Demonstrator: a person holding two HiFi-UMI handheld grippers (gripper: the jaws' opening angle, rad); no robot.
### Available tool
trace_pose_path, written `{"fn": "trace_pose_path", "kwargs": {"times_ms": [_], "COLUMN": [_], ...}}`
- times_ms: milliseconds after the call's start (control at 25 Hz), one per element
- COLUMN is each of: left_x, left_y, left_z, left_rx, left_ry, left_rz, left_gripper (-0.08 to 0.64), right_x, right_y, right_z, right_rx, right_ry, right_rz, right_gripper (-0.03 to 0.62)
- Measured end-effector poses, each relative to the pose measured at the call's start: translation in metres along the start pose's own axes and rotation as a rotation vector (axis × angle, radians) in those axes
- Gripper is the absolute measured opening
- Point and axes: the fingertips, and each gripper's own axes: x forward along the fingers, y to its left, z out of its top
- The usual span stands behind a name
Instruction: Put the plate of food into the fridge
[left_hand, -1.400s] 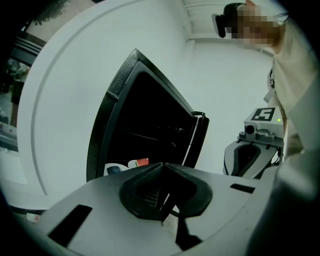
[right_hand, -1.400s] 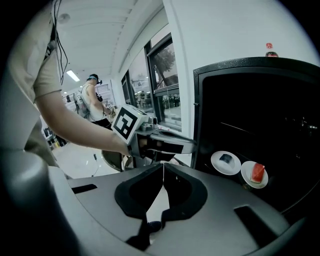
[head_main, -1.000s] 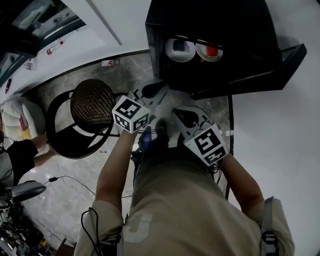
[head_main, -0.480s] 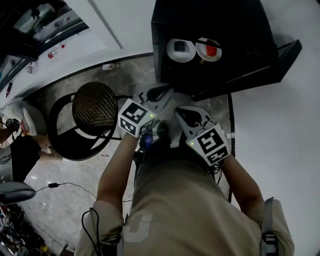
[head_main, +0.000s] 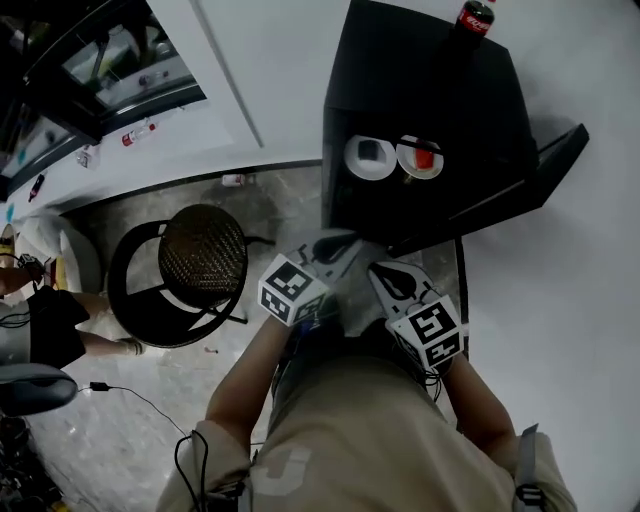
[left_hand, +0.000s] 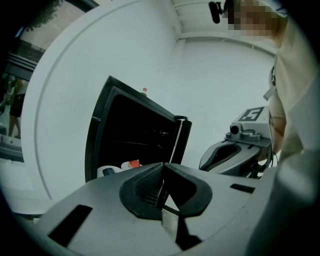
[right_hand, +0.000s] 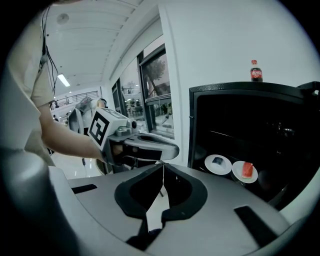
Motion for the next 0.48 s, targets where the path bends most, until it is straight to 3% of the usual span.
{"fn": "trace_pose_path", "kwargs": {"times_ms": [480], "left_x": [0.02], "left_y": [-0.047], "left_z": [0.025], "left_rx": [0.068], "left_ry": [-0.026], "left_rz": [0.03], "left_gripper": [0.012], "right_x": [-0.046], "right_y": [-0.028], "right_z": [-0.007], "right_rx": [0.003], "right_ry": [-0.062], "right_rz": [0.003], "right_gripper": [0.023]}}
